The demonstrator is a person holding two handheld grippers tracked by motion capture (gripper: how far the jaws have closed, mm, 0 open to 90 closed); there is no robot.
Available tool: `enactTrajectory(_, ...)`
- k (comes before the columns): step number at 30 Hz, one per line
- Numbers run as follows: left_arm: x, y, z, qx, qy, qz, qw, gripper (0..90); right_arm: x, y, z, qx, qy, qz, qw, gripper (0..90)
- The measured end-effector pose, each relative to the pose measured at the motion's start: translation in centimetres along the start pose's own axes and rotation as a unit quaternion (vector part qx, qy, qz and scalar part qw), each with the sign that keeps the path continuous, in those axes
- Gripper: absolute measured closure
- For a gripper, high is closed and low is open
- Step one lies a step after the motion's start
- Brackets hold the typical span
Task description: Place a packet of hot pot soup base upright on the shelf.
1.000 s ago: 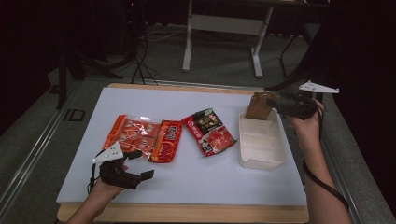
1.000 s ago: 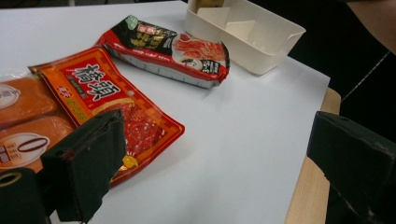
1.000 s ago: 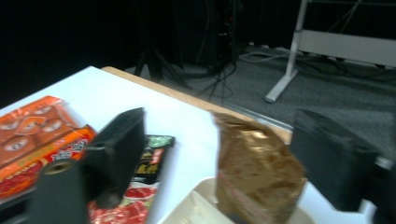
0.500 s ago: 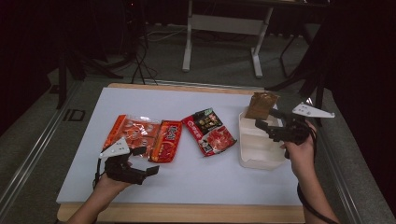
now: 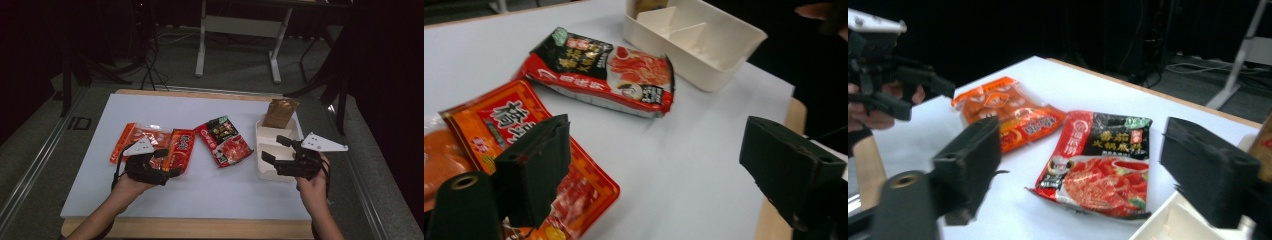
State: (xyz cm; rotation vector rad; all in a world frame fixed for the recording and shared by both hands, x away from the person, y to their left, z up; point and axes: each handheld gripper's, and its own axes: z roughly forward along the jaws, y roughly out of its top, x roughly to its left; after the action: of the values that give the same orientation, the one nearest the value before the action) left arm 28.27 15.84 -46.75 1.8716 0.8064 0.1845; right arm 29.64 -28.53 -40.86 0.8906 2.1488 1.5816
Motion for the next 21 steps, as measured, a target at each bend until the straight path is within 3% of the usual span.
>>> enactTrajectory(1,0.0,0.2,0.2,0.000,-0.003,0.003,1.0000,14.6,0.3,-0.1,-0.1,-0.001,-0.010,-0.007,0.9999,14.3)
enactTrajectory(3,-0.1,0.7,0.6,0.004,0.008,0.016,0.9998,18.0,0.9,-0.2,-0.3,0.000,0.002,-0.006,1.0000,13.9)
enactTrajectory(6,0.3,1.2,1.5,0.010,0.014,0.012,0.9998,22.3,1.8,-0.4,-0.6,0.002,0.008,-0.013,0.9999,13.4)
enactTrajectory(12,1.0,2.1,3.7,0.025,0.031,0.015,0.9991,34.6,2.4,-0.8,-1.3,0.000,0.008,-0.002,1.0000,13.1)
enactTrajectory(14,1.1,2.3,4.7,0.030,0.052,0.022,0.9979,39.5,2.7,-1.0,-1.4,0.008,0.010,0.002,0.9999,11.1)
enactTrajectory(18,1.4,2.6,6.6,0.040,0.048,0.017,0.9979,45.5,2.9,-1.2,-1.1,0.013,0.015,0.002,0.9998,10.4)
enactTrajectory(20,1.7,2.8,7.6,0.055,0.053,0.008,0.9970,47.7,2.9,-1.3,-1.0,0.012,0.026,0.009,0.9996,10.4)
enactTrajectory(21,1.8,2.9,7.9,0.054,0.059,0.009,0.9968,50.5,2.9,-1.3,-1.0,0.011,0.020,0.011,0.9997,10.4)
